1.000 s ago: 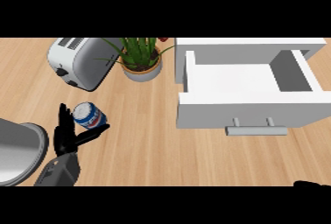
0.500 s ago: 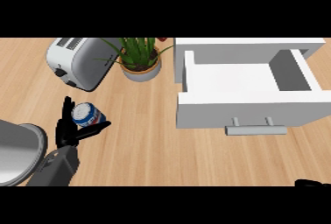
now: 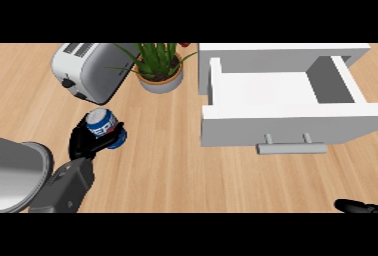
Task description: Pick up the can, place it into the drawer and close the drawer
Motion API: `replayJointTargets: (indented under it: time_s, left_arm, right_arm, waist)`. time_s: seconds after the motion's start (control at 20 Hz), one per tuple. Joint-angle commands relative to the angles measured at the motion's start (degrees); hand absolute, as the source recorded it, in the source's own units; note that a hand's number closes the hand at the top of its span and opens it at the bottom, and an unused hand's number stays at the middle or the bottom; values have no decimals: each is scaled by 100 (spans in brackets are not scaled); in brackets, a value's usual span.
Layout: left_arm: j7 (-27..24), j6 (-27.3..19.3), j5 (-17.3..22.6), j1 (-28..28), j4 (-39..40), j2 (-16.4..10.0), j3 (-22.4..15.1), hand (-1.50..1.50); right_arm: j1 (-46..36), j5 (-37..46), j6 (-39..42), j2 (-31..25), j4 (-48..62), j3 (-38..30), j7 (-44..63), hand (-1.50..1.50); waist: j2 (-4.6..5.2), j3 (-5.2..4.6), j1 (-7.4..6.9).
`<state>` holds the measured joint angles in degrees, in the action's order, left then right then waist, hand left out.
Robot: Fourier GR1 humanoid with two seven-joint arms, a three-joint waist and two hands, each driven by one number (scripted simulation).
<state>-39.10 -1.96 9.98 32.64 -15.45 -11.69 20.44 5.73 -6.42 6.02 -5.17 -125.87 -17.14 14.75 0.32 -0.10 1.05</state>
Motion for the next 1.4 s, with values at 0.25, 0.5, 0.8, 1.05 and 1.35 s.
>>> replayJointTargets:
  time_s: [0.25, 0.5, 0.8, 1.05, 1.35]
  left_arm:
    - [-182, 250, -5, 359, 40, 160, -114, 150]
    - [-297, 410, -305, 406, -44, 811, -541, 150]
    - [611, 542, -233, 613, -928, 716, -760, 150]
    - [1438, -262, -251, 1218, -1502, 1155, -1235, 150]
    - [2638, -167, -330, 1208, -2914, 1091, -1501, 150]
  right_arm:
    - [62, -186, 47, -61, -276, -193, 125, -150]
    - [244, 110, -16, 145, -358, 58, 54, -150]
    - [-60, 298, -116, 46, -189, 29, 105, -150]
    - [-242, 291, -183, -2, 67, -91, 50, -150]
    - [288, 138, 62, 90, -198, -206, -260, -150]
  waist:
    - [-12, 4, -15]
    - [-23, 7, -20]
    - [-50, 12, -126]
    - [-64, 15, -135]
    - [-78, 16, -149]
